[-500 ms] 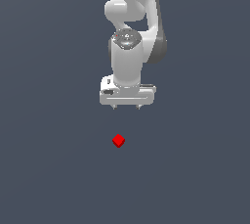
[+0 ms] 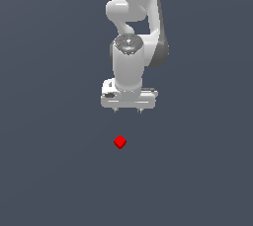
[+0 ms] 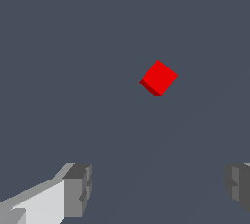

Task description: Pick up the red cube and move it to a goal position.

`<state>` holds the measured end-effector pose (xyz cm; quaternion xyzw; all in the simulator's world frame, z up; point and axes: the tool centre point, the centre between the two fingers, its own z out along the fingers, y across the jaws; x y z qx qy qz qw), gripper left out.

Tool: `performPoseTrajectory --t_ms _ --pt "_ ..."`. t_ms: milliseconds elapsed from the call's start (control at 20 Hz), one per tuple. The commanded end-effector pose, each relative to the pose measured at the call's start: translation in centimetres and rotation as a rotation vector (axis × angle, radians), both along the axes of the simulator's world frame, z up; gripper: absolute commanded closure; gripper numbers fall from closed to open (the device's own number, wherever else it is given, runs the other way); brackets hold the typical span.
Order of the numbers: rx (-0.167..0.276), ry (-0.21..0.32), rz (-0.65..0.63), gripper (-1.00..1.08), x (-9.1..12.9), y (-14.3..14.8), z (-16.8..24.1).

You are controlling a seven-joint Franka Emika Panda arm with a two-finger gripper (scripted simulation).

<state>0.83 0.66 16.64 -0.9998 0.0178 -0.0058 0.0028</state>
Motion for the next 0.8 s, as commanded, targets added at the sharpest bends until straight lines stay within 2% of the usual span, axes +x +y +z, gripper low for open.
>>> performPoseTrajectory --t_ms 0,350,750 --pt "0.000 0.001 -0.028 -0.92 0.3 0.0 -0.6" --pt "-0.002 0.003 -0.165 -0.92 2.1 -0.3 -3.6" --pt "-0.003 0.007 -0.405 -0.92 5.0 -1.3 -8.7"
